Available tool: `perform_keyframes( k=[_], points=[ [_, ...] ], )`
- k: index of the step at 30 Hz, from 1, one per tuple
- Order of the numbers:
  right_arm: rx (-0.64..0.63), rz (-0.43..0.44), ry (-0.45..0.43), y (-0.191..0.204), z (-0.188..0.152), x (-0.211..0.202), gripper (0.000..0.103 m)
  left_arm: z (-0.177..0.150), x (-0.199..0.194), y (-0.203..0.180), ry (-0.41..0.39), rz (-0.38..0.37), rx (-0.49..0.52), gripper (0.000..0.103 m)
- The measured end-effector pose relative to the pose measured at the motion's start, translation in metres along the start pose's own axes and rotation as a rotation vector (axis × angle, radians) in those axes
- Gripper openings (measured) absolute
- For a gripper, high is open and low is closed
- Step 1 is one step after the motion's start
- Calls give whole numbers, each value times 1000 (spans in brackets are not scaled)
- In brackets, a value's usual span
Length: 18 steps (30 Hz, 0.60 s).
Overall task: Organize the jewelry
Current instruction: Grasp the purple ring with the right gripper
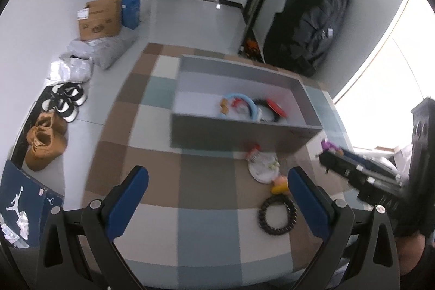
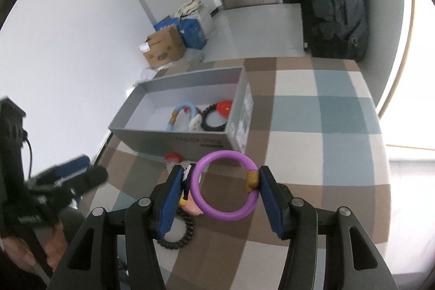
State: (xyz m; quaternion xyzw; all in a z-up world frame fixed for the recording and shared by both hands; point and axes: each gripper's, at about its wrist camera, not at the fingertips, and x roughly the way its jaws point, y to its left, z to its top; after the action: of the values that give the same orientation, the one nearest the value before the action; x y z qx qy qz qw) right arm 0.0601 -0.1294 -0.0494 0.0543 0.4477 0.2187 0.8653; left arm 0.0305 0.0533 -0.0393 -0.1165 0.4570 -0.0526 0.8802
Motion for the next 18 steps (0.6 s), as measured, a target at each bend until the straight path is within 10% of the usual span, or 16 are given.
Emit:
perform_keyframes(
  k=[18],
  points=[
    [48, 19, -56, -20, -4, -31, 54, -28, 21, -43, 144, -19, 174, 100]
  ],
)
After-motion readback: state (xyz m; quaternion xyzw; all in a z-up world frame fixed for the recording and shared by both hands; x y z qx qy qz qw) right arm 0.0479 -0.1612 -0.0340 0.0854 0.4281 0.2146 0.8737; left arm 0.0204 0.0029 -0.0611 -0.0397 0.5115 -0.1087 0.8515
